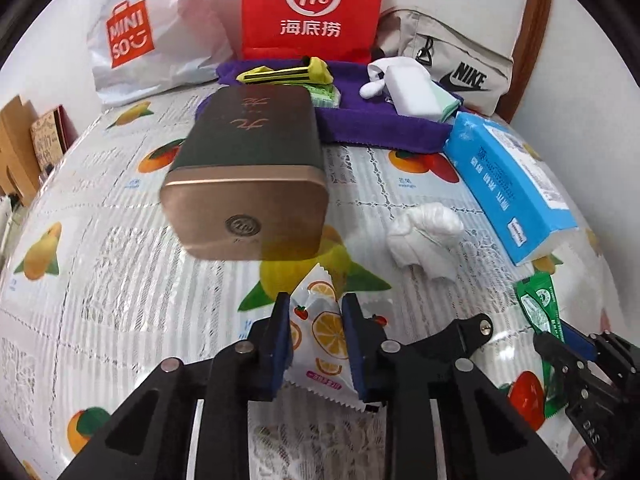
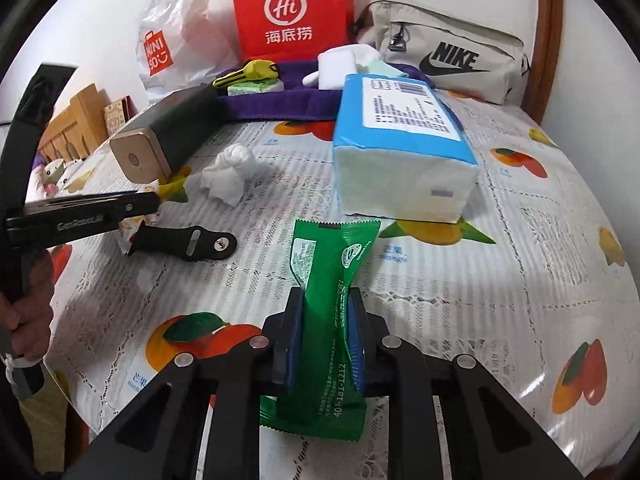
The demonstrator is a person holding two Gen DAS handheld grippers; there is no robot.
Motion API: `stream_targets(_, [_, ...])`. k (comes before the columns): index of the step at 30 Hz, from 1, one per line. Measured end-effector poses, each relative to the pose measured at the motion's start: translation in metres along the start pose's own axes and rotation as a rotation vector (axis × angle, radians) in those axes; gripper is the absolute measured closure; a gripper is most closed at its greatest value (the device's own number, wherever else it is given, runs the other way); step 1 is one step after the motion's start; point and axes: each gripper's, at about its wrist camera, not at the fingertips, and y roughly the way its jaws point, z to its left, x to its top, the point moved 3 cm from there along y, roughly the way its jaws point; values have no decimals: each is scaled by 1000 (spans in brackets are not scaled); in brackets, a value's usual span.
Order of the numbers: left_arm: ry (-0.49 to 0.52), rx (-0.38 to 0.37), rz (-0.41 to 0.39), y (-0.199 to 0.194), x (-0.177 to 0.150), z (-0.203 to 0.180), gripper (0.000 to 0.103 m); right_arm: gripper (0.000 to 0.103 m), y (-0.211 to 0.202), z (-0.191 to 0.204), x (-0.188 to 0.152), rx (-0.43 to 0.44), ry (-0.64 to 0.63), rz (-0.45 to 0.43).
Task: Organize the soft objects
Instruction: 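Lift the green packet with the right tool while the left tool lifts the orange-print sachet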
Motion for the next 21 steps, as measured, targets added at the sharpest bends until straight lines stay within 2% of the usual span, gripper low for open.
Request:
stream_targets(5, [-37, -21, -25, -15, -1, 11, 83, 83, -11, -10, 4, -8, 26, -20])
stream_targets(21, [-88, -8, -116, -65, 25, 32, 83, 83, -55, -25, 35, -21, 44, -105])
